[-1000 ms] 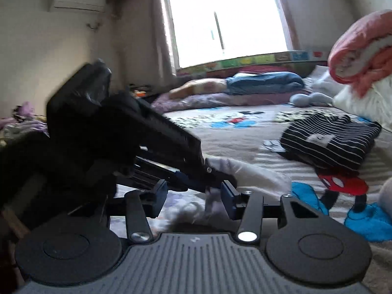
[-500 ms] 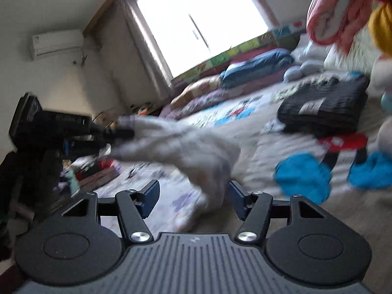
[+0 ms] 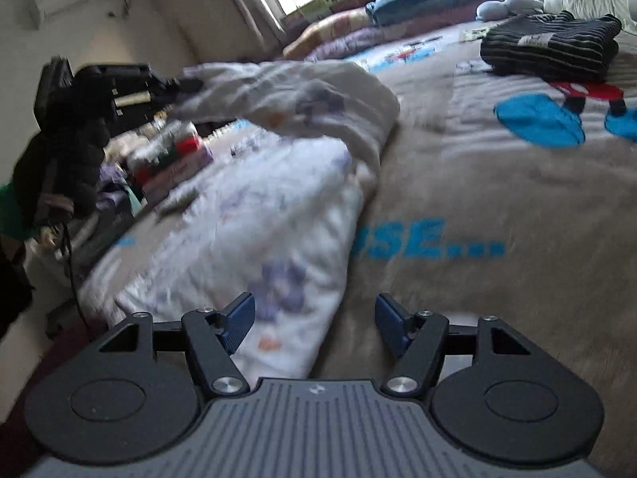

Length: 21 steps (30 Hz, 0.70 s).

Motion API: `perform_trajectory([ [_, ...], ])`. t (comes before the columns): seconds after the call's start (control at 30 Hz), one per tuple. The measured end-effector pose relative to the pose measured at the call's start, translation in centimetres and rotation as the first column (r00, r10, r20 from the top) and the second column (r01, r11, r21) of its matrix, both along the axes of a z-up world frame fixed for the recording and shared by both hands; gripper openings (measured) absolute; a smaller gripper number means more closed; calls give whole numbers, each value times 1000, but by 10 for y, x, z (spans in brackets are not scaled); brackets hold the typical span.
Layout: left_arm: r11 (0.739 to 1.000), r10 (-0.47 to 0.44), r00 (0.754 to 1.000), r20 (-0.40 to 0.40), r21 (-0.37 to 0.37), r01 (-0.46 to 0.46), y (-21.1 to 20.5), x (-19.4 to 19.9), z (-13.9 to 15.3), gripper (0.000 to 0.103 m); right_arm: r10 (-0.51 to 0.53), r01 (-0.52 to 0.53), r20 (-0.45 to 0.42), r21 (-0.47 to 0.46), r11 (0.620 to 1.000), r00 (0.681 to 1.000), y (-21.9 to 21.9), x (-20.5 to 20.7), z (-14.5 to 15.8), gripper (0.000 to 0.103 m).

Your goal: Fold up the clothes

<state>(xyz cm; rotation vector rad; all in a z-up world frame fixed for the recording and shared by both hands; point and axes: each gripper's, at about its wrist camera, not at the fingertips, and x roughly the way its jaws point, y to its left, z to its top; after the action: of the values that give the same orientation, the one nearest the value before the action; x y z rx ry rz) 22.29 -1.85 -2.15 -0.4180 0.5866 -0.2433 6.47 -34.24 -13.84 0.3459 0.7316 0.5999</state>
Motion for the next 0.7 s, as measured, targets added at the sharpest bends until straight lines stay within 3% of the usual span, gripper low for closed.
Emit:
perform_trajectory([
  [0.03,1000,4,1000,-3,5,-4,3,1,-1,6,0,0,-3,-10,1000,1000,3,-5,0,64],
  [0.1,1000,14,1000,-7,12,-13,9,2,-2,6,2,-2,-7,-13,1000,1000,7,-11,0,49],
  [0.13,1000,20,1000,-6,11,-19,12,3,-2,6,5,-5,-9,-8,1000,1000,8,-14,0,34],
  [0.17,1000,24,1000,-4,10,-24,15,3,-1,6,9,-9,-6,-2,1000,1000,8,-15,2,28],
  [0.3,999,33,999,11,15,-34,24,6,7,6,5,-4,67,-7,1000,998,17,-25,18,20],
  [0.5,998,46,999,19,32,-47,37,14,13,6,40,-29,196,-58,998,980,42,-33,42,17],
  [0.7,996,85,996,12,7,-85,58,13,3,6,141,-105,216,-171,980,966,76,-29,43,14],
])
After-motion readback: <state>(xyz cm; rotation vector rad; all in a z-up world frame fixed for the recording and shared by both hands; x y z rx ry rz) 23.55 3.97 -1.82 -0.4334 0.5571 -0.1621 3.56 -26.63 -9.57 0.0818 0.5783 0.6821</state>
